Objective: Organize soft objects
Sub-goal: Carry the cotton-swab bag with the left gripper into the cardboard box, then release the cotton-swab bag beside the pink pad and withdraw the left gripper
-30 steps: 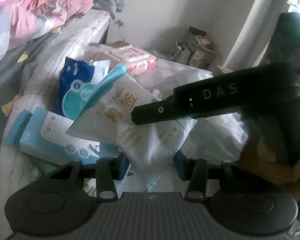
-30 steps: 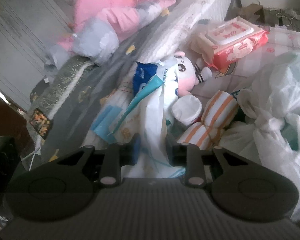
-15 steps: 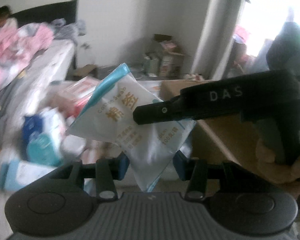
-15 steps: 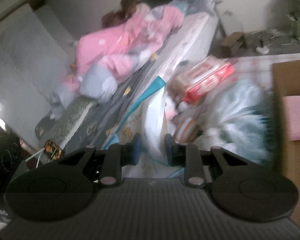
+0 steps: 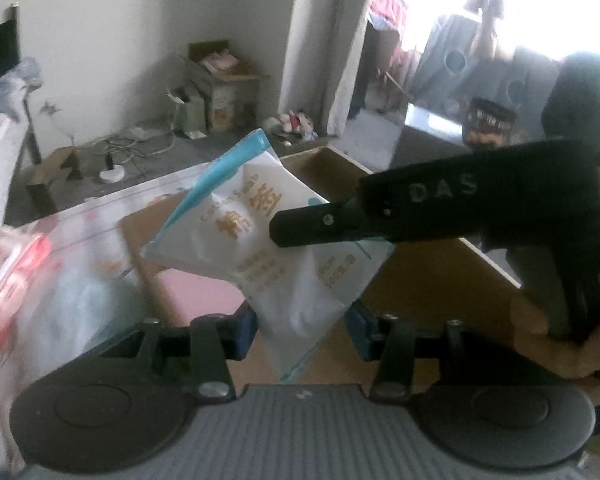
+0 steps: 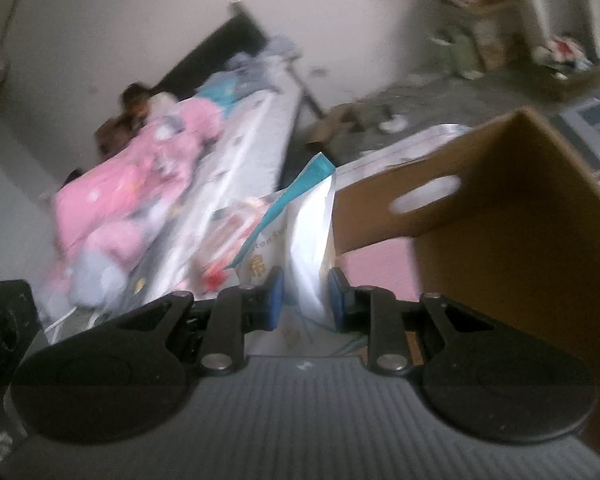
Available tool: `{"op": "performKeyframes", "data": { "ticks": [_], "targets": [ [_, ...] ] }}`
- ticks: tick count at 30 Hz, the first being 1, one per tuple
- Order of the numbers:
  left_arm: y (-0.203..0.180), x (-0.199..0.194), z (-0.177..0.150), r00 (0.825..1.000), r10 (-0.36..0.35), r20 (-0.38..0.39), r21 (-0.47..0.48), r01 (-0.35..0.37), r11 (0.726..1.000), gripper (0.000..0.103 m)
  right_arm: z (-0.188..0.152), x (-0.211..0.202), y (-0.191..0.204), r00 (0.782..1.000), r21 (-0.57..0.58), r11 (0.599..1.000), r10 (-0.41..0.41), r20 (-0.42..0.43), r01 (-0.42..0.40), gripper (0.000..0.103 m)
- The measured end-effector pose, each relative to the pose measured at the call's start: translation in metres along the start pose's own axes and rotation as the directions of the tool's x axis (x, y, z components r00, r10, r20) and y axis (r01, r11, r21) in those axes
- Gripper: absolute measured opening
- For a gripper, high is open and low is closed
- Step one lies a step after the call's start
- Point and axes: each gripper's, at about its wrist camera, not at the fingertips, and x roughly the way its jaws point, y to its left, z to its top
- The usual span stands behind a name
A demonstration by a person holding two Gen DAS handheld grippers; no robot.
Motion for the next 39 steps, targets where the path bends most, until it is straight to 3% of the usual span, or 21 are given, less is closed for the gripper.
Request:
{"op": "performKeyframes", "data": {
  "ticks": [9, 15, 17, 25, 29, 34, 39],
  "targets": [
    [0.005, 0.111, 0.035, 0.987, 0.07, -0.144, 0.043, -0.065, 0.997, 0.055, 0.038, 0.085, -0.105, 0.989, 0.16, 0.98, -0.1, -0.113, 0.118, 0.021],
    [0.016, 0.139, 0.028, 0.969, 0.094, -0.228, 0.024, -0.091, 0.996, 0.055, 0.032, 0.134, -0.14, 0.97, 0.17, 0.968, -0.152, -0.187, 0.185, 0.021],
    [0.02, 0.146, 0.027, 0.965, 0.095, -0.245, 0.02, -0.093, 0.995, 0.055, 0.028, 0.143, -0.146, 0.973, 0.189, 0.967, -0.132, -0.189, 0.168, 0.022],
    [0.014, 0.133, 0.024, 0.967, 0.096, -0.236, 0.016, -0.095, 0.995, 0.057, 0.029, 0.155, -0.147, 0.97, 0.12, 0.982, -0.122, -0.208, 0.149, 0.028],
    [0.015, 0.124, 0.022, 0.973, 0.093, -0.212, 0.015, -0.092, 0.996, 0.062, 0.031, 0.148, -0.129, 0.972, 0.071, 0.981, -0.169, -0.166, 0.183, 0.064],
    [0.02, 0.108, 0.019, 0.977, 0.09, -0.192, -0.002, -0.092, 0.996, 0.062, 0.04, 0.145, -0.118, 0.969, 0.03, 0.976, -0.212, -0.124, 0.217, 0.065],
    [0.024, 0.098, 0.015, 0.979, 0.097, -0.181, -0.005, -0.1, 0.995, 0.062, 0.035, 0.153, -0.145, 0.952, 0.117, 0.951, -0.269, -0.147, 0.287, 0.065]
  ]
}}
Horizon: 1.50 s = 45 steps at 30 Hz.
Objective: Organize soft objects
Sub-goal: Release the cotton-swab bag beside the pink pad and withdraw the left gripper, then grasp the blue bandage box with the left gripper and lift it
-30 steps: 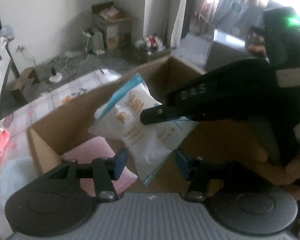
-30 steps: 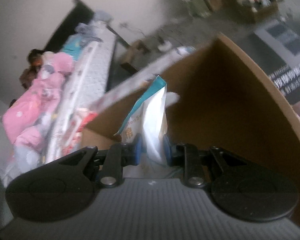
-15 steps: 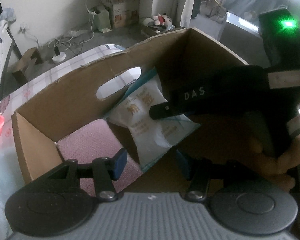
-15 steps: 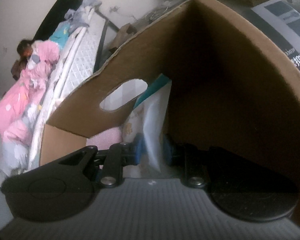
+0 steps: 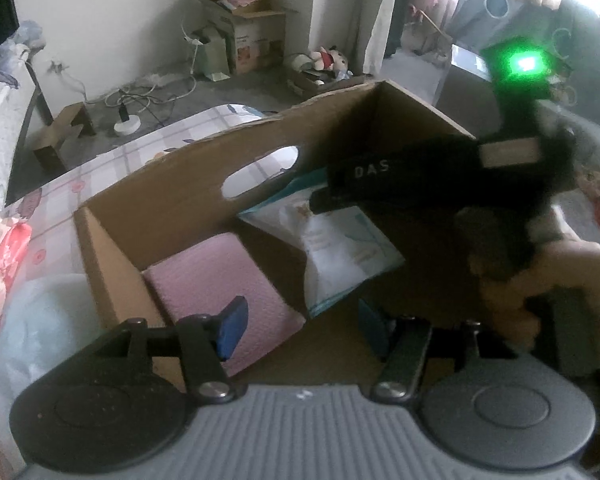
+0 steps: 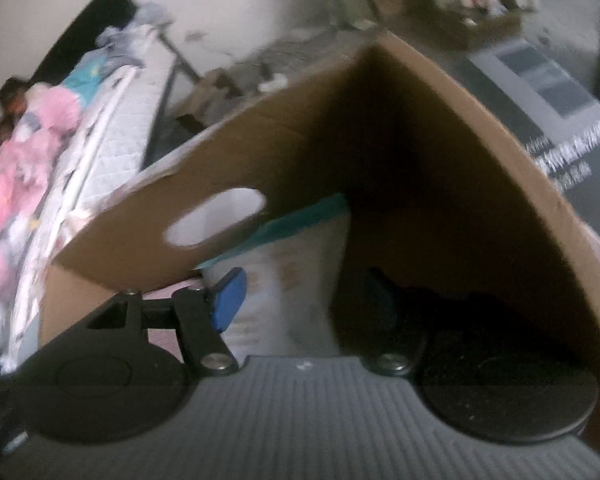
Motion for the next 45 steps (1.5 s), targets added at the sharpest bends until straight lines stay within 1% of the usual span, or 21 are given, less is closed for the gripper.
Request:
{"op": "performKeyframes", "data": {
  "ticks": [2, 4, 6, 9, 11, 13, 16, 18, 20, 23, 24, 27, 32, 34, 37, 40, 42, 44, 45],
  "targets": [
    [0.002, -0.004, -0.004, 1.0, 0.005, 0.005, 0.01, -0.005, 1.0, 0.062, -0.002, 0.011, -0.004, 0.999, 0.046, 0.998, 0.049, -0.024, -0.048, 0.064],
    [0.001, -0.006, -0.005, 1.0, 0.005, 0.011, 0.019, -0.005, 1.0, 0.063, -0.004, 0.018, -0.004, 0.995, 0.063, 0.993, 0.098, -0.036, -0.096, 0.064],
    [0.0, -0.007, -0.004, 1.0, 0.005, 0.018, 0.025, -0.005, 1.0, 0.063, -0.006, 0.019, 0.002, 0.996, 0.037, 0.996, 0.084, -0.034, -0.082, 0.064],
    [-0.003, -0.012, -0.006, 0.999, 0.003, 0.037, 0.037, -0.004, 0.999, 0.068, -0.005, 0.011, 0.01, 0.999, -0.009, 0.999, 0.037, -0.008, -0.037, 0.066],
    [-0.005, -0.017, -0.008, 0.999, 0.0, 0.053, 0.044, -0.002, 0.999, 0.071, -0.003, 0.0, 0.013, 0.999, -0.004, 0.999, 0.038, 0.015, -0.038, 0.071],
    [-0.006, -0.025, -0.01, 0.998, -0.008, 0.067, 0.043, 0.005, 0.999, 0.075, -0.003, -0.015, 0.014, 0.997, 0.016, 0.998, 0.059, 0.044, -0.059, 0.073],
    [-0.006, -0.043, -0.014, 0.996, -0.012, 0.092, 0.035, 0.009, 0.999, 0.081, -0.004, -0.041, 0.018, 0.991, 0.027, 0.995, 0.097, 0.088, -0.1, 0.074],
    [-0.006, -0.059, -0.02, 0.993, -0.003, 0.115, 0.032, -0.001, 0.999, 0.086, -0.009, -0.063, 0.018, 0.983, 0.046, 0.988, 0.141, 0.12, -0.147, 0.074],
    [-0.005, -0.077, -0.029, 0.99, 0.007, 0.139, 0.03, -0.011, 0.999, 0.09, -0.014, -0.086, 0.02, 0.972, 0.06, 0.98, 0.178, 0.155, -0.189, 0.076],
    [-0.003, -0.108, -0.046, 0.983, 0.0, 0.184, 0.02, -0.004, 1.0, 0.091, -0.028, -0.116, 0.024, 0.965, 0.057, 0.979, 0.182, 0.192, -0.196, 0.078],
    [-0.001, -0.118, -0.052, 0.98, -0.005, 0.199, 0.014, 0.003, 1.0, 0.092, -0.035, -0.128, 0.022, 0.965, 0.051, 0.981, 0.176, 0.195, -0.189, 0.078],
    [0.003, -0.147, -0.077, 0.968, -0.025, 0.249, -0.001, 0.026, 1.0, 0.098, -0.054, -0.143, 0.036, 0.969, 0.027, 0.986, 0.159, 0.187, -0.167, 0.078],
    [0.016, -0.187, -0.126, 0.956, -0.048, 0.288, -0.039, 0.061, 0.997, 0.1, -0.091, -0.158, 0.067, 0.975, -0.034, 0.989, 0.148, 0.168, -0.144, 0.078],
    [0.028, -0.2, -0.147, 0.954, -0.03, 0.299, -0.07, 0.053, 0.996, 0.1, -0.106, -0.164, 0.081, 0.971, -0.062, 0.985, 0.168, 0.17, -0.159, 0.078],
    [0.052, -0.215, -0.181, 0.952, 0.016, 0.305, -0.144, 0.029, 0.989, 0.1, -0.122, -0.174, 0.102, 0.964, -0.093, 0.979, 0.198, 0.177, -0.184, 0.078],
    [0.079, -0.226, -0.217, 0.951, 0.091, 0.294, -0.224, -0.024, 0.974, 0.1, -0.138, -0.183, 0.128, 0.951, -0.137, 0.964, 0.252, 0.18, -0.23, 0.079],
    [0.097, -0.23, -0.239, 0.95, 0.15, 0.273, -0.286, -0.069, 0.956, 0.1, -0.147, -0.186, 0.148, 0.94, -0.176, 0.947, 0.299, 0.166, -0.27, 0.079],
    [0.116, -0.231, -0.259, 0.946, 0.202, 0.252, -0.345, -0.107, 0.932, 0.1, -0.161, -0.183, 0.175, 0.928, -0.221, 0.923, 0.349, 0.131, -0.316, 0.08],
    [0.126, -0.23, -0.269, 0.943, 0.233, 0.237, -0.379, -0.131, 0.916, 0.1, -0.168, -0.18, 0.189, 0.92, -0.247, 0.906, 0.378, 0.104, -0.344, 0.08]
  ]
}}
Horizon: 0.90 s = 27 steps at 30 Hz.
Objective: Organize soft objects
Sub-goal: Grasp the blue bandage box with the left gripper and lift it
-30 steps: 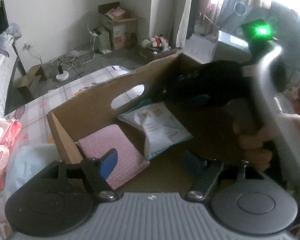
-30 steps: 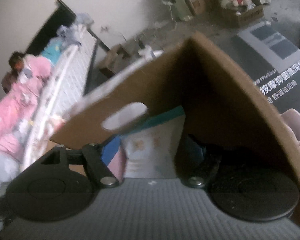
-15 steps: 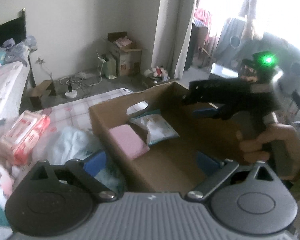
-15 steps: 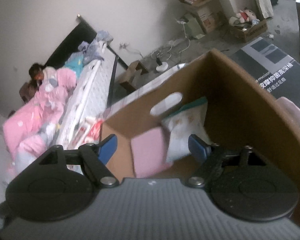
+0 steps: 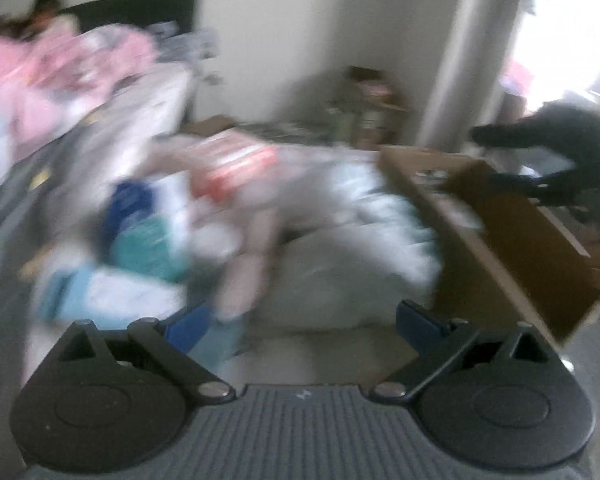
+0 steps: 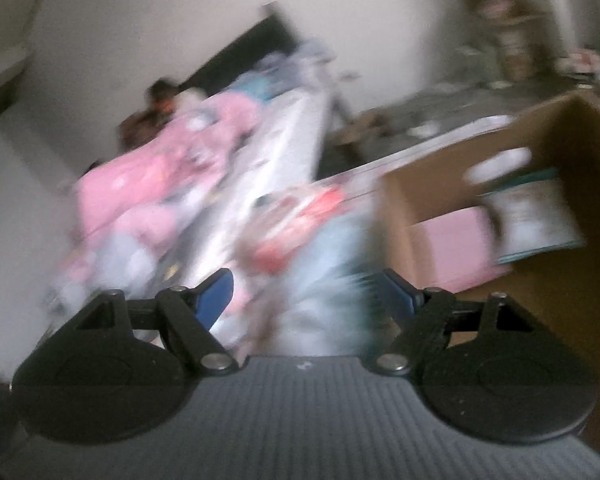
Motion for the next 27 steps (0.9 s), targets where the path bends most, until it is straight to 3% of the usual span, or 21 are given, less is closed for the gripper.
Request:
{"op": "performKeyframes", "data": {
  "ticks": [5, 11, 15, 17, 21, 27],
  "targets": [
    [0.054, 0.003, -0.016, 0.993, 0.117, -0.032, -0.131, -0.121, 0.984, 0.1, -0.034, 0.056, 0.068, 0.979, -0.091, 0.98, 0.167, -0.12, -0.178, 0.081],
    [0.086, 0.013, -0.018, 0.979, 0.206, -0.013, -0.195, -0.204, 0.959, 0.1, -0.068, 0.134, 0.136, 0.919, -0.164, 0.925, 0.293, -0.265, -0.342, 0.081],
    [0.092, 0.024, -0.018, 0.975, 0.22, -0.004, -0.197, -0.217, 0.956, 0.095, -0.074, 0.188, 0.153, 0.897, -0.172, 0.918, 0.287, -0.335, -0.358, 0.077],
    [0.091, 0.027, -0.019, 0.976, 0.219, 0.003, -0.189, -0.214, 0.958, 0.09, -0.077, 0.211, 0.154, 0.891, -0.167, 0.924, 0.266, -0.368, -0.345, 0.067],
    [0.092, 0.037, -0.02, 0.98, 0.197, -0.024, -0.185, -0.198, 0.963, 0.079, -0.081, 0.249, 0.153, 0.879, -0.164, 0.936, 0.217, -0.425, -0.31, 0.06],
    [0.102, 0.044, -0.023, 0.984, 0.174, -0.05, -0.226, -0.18, 0.957, 0.069, -0.096, 0.278, 0.157, 0.85, -0.168, 0.934, 0.199, -0.488, -0.315, 0.051]
  ]
}}
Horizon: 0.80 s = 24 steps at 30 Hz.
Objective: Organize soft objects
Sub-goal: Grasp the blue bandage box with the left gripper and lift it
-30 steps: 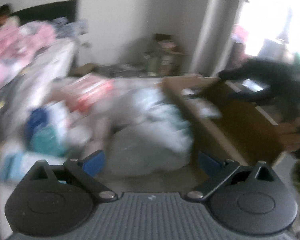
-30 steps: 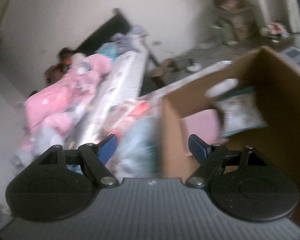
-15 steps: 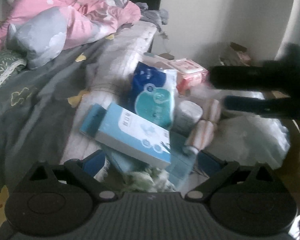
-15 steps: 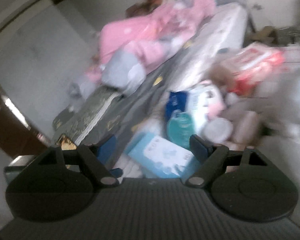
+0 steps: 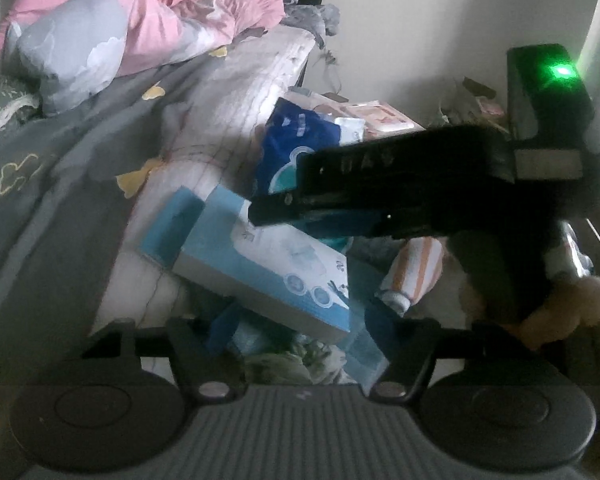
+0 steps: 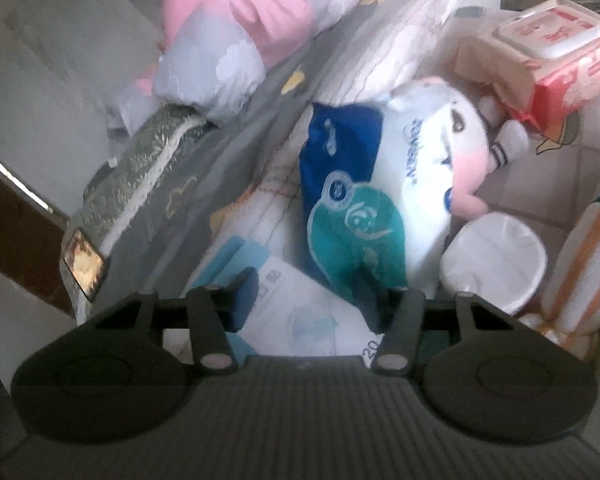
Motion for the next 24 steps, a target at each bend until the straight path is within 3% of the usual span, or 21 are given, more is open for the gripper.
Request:
{"op": "performKeyframes", "data": {
  "ticks": [5, 10, 14, 24],
  "targets": [
    [0.005, -0.005, -0.002, 1.0, 0.003, -0.005, -0.004, -0.003, 1.0, 0.068, -0.008, -0.003, 0.003, 0.999, -0.002, 1.0, -0.007, -0.042, 0.007, 0.051],
    [0.009, -0.011, -0.005, 1.0, -0.004, -0.014, 0.014, 0.004, 1.0, 0.069, -0.021, -0.016, 0.002, 0.994, 0.024, 0.999, 0.042, -0.106, -0.039, 0.052],
    [0.01, -0.006, -0.003, 0.999, 0.008, -0.033, 0.018, -0.008, 1.0, 0.069, -0.024, -0.017, -0.003, 0.995, 0.03, 0.999, 0.024, -0.094, -0.021, 0.053],
    [0.002, 0.006, -0.001, 0.997, 0.038, -0.062, 0.027, -0.036, 0.999, 0.064, -0.025, -0.014, -0.005, 0.994, 0.07, 0.995, 0.077, -0.077, -0.072, 0.051]
  ]
}}
